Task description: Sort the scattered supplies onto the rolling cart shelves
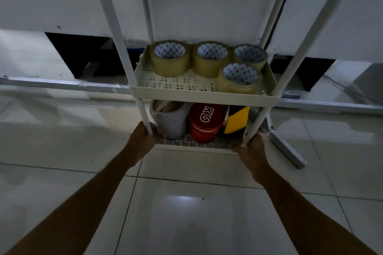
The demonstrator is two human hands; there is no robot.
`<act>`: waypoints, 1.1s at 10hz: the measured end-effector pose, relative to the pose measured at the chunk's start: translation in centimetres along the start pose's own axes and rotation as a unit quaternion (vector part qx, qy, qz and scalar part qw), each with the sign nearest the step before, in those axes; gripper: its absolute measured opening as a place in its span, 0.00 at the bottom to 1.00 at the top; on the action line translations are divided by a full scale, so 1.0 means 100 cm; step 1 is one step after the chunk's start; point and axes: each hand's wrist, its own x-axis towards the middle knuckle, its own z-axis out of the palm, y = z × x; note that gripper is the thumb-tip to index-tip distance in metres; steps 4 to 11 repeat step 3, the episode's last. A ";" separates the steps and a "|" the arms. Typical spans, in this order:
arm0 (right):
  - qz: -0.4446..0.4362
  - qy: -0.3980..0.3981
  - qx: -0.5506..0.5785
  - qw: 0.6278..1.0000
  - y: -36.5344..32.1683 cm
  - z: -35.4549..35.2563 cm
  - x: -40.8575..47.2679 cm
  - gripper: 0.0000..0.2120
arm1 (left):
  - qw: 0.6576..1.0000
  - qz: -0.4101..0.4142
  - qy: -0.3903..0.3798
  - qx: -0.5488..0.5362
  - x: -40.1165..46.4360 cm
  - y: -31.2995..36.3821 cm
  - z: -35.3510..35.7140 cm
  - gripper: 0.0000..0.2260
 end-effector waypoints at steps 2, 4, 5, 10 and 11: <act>-0.025 -0.025 -0.140 0.990 -0.022 -0.021 -0.039 0.44 | 0.974 0.145 0.077 0.156 -0.036 0.035 -0.004 0.28; -0.049 -0.012 -0.200 0.979 -0.063 -0.043 -0.079 0.49 | 0.971 0.143 0.079 0.172 -0.068 0.077 -0.018 0.42; -0.049 -0.012 -0.200 0.979 -0.063 -0.043 -0.079 0.49 | 0.971 0.143 0.079 0.172 -0.068 0.077 -0.018 0.42; -0.049 -0.012 -0.200 0.979 -0.063 -0.043 -0.079 0.49 | 0.971 0.143 0.079 0.172 -0.068 0.077 -0.018 0.42; -0.049 -0.012 -0.200 0.979 -0.063 -0.043 -0.079 0.49 | 0.971 0.143 0.079 0.172 -0.068 0.077 -0.018 0.42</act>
